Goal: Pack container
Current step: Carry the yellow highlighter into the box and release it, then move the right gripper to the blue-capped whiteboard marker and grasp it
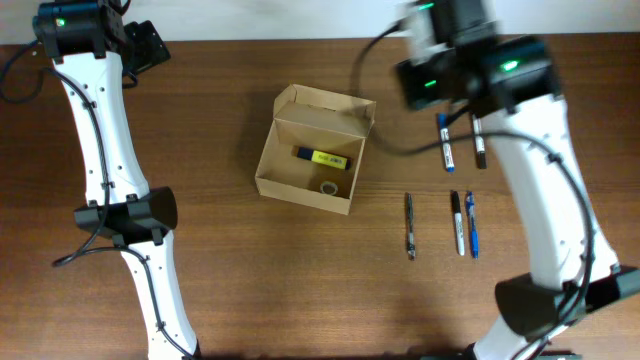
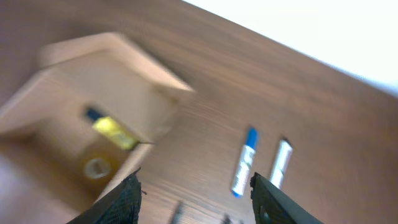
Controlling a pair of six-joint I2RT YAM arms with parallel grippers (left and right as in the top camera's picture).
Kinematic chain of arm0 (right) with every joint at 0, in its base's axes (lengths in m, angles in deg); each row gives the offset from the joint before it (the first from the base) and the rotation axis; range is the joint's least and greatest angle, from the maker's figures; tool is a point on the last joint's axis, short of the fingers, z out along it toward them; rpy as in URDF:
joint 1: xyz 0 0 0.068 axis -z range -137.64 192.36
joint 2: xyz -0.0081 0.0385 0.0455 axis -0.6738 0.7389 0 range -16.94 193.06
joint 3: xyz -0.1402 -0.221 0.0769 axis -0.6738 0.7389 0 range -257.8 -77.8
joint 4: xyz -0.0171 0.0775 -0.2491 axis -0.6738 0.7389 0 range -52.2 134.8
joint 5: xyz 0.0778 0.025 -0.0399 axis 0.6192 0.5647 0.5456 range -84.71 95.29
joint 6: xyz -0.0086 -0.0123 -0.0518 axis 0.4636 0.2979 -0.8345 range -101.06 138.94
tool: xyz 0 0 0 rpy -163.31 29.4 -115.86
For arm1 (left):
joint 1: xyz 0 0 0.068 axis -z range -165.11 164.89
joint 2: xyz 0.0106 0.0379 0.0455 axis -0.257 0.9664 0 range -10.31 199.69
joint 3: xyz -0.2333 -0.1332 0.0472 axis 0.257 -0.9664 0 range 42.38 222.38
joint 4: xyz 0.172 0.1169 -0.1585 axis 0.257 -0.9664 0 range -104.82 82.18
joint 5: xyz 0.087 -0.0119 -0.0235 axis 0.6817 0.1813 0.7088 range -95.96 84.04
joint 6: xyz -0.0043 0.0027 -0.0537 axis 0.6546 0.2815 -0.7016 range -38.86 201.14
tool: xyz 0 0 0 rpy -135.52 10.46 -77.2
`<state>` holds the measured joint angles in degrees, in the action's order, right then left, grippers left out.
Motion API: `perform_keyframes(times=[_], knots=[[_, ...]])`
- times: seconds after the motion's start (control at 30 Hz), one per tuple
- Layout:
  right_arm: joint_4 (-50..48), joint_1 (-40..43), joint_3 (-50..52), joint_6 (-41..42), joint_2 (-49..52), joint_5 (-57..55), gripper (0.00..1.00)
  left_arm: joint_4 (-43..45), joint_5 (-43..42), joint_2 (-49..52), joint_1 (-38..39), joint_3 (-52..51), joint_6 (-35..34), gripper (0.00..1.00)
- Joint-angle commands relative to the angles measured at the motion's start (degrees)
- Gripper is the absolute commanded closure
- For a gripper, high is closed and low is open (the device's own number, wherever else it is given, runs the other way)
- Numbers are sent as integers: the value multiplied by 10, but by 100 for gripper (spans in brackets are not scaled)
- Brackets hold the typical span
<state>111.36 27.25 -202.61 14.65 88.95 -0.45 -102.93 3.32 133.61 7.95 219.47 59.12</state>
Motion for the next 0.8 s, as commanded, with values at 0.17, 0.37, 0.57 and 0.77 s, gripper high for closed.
perform_keyframes(times=[0.17,0.37,0.57,0.77], knots=[[6,126,60,100,130,29,44,-1,5,-2,-3,-1,7,0],[3,159,60,99,232,47,44,-1,5,-2,-3,-1,7,0],[-3,162,60,92,294,54,45,-1,5,-2,-3,-1,7,0],[-16,162,60,73,322,55,49,-1,5,-2,-3,-1,7,0]])
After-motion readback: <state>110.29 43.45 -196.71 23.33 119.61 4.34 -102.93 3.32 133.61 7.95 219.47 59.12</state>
